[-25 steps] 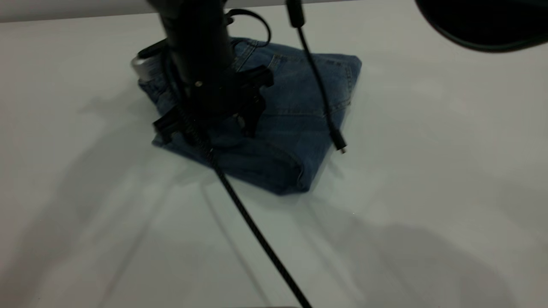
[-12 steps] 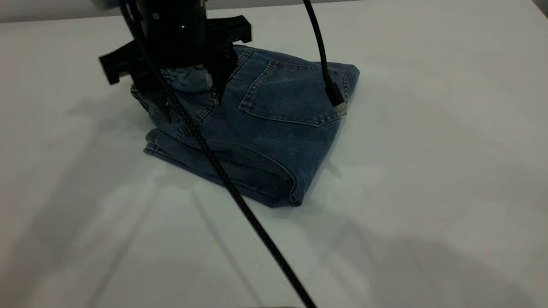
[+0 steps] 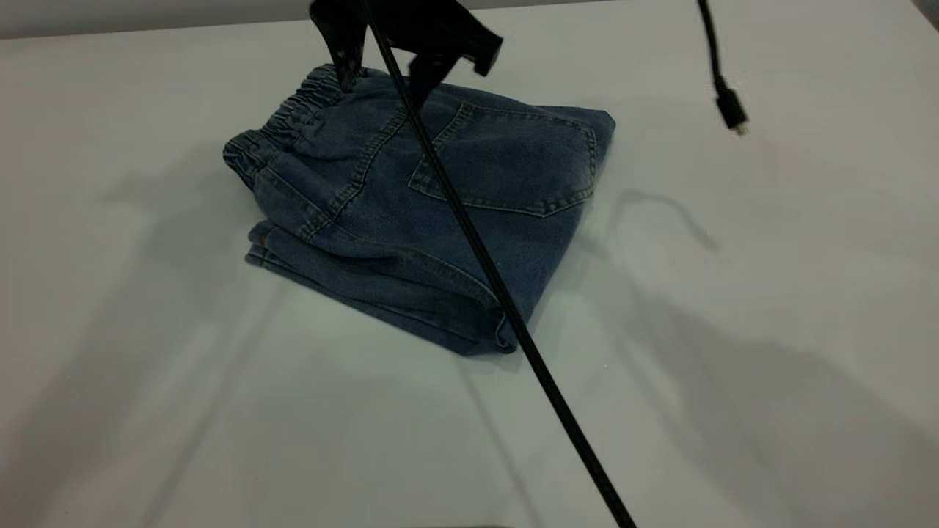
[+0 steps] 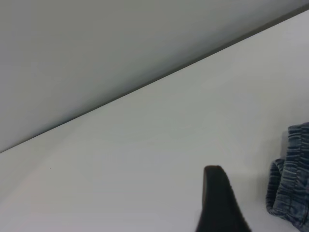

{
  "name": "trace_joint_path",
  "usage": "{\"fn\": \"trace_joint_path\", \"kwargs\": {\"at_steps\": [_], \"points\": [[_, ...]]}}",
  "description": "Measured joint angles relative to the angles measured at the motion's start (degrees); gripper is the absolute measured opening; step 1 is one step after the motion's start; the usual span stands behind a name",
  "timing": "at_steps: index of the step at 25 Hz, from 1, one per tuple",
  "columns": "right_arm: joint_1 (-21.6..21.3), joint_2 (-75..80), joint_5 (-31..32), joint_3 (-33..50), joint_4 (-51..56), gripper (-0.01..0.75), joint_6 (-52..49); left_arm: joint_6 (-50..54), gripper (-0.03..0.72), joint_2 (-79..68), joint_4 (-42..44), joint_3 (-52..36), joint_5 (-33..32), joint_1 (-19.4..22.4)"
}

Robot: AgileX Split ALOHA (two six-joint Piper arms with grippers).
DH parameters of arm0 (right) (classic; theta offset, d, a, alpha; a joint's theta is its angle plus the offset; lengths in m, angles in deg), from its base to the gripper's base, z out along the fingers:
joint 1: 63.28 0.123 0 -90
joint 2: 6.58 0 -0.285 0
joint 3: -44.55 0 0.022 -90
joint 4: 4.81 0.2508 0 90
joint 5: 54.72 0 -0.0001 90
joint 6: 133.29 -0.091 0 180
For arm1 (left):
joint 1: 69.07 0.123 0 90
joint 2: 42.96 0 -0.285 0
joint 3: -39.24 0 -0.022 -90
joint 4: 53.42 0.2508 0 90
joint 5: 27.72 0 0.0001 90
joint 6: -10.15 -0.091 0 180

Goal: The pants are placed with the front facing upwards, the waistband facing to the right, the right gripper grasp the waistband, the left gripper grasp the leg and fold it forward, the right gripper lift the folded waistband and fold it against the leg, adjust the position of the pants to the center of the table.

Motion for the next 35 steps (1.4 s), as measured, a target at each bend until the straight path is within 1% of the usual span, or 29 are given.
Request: {"fn": "trace_joint_path", "kwargs": {"at_steps": [4, 9, 13, 15, 18, 25, 30, 35], "points": [[1.56, 3.05, -1.87, 0.00, 3.76, 0.449, -4.60, 0.00, 0.391, 0.00, 0.00, 0.00, 0.00, 0.00], [3.75, 7.43, -3.43, 0.00, 7.33, 0.448, -4.29, 0.01, 0.391, 0.00, 0.00, 0.00, 0.00, 0.00], [3.74, 7.65, -2.44, -0.40, 7.27, 0.446, -2.05, 0.01, 0.391, 0.00, 0.00, 0.00, -0.12, 0.00], [3.74, 7.65, -1.59, -0.46, 6.37, 0.442, 0.42, 0.06, 0.391, 0.00, 0.00, 0.00, -0.16, 0.00], [3.80, 7.65, 1.31, -0.52, 4.29, 0.441, 5.45, 0.06, 0.391, 0.00, 0.00, 0.00, -0.23, 0.00], [3.84, 7.53, 10.62, -0.72, -0.14, 0.440, 20.44, 0.06, 0.391, 0.00, 0.00, 0.00, -0.18, 0.00], [3.97, 7.42, 12.53, -0.74, -1.70, 0.440, 30.06, 0.06, 0.391, 0.00, 0.00, 0.00, -0.07, 0.00], [3.97, 6.80, 12.87, -0.65, -1.40, 0.440, 33.84, 0.06, 0.391, 0.00, 0.02, 0.00, -0.07, 0.00]]}}
